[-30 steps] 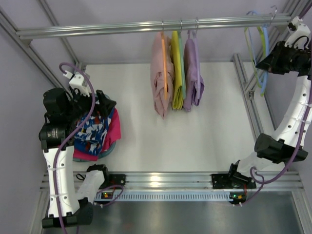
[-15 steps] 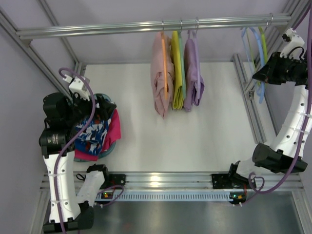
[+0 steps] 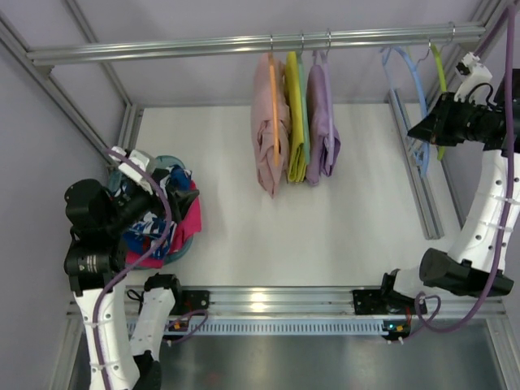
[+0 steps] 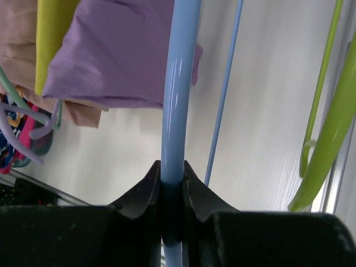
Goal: Remove the trousers from the hanger
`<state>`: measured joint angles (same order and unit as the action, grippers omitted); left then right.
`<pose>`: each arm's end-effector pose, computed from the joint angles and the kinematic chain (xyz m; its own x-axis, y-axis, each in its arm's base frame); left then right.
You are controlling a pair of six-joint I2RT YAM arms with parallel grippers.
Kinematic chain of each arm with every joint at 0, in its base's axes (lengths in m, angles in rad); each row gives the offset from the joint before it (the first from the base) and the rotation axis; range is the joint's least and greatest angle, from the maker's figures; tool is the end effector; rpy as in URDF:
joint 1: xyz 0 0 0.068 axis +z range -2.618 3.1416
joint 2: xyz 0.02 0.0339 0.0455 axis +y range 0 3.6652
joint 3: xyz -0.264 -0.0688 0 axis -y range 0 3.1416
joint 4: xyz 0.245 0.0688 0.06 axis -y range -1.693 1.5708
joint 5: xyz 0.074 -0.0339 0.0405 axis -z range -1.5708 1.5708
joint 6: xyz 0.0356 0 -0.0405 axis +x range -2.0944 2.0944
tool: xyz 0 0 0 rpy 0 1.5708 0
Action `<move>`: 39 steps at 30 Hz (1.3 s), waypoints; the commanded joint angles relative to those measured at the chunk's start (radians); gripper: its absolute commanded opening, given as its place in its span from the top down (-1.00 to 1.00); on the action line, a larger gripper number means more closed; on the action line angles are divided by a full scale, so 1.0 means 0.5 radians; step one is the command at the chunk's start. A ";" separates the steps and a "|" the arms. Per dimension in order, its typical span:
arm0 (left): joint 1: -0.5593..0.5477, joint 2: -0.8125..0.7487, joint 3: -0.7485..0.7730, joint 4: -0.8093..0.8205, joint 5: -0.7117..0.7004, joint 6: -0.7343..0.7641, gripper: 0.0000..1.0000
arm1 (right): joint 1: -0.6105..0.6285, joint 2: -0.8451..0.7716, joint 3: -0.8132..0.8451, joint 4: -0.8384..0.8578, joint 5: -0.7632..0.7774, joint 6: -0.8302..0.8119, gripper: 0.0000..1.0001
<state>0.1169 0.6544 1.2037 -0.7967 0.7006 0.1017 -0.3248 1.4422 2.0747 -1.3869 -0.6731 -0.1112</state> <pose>0.0884 -0.0127 0.4285 -0.1880 0.0561 -0.9806 0.5536 0.8307 -0.0586 0.2179 -0.0500 0.4988 -0.6250 0.1189 -0.7716 -0.2519 0.9048 0.3434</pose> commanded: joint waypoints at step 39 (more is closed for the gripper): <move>-2.538 2.185 0.884 2.403 -0.579 2.914 -0.41 | 0.122 -1.062 -0.805 -0.159 -0.151 -0.032 1.00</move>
<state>-1.1439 1.7523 1.5864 0.2127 0.4389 1.4731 -0.2878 0.9161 1.6936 -1.4002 -0.7158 -0.1402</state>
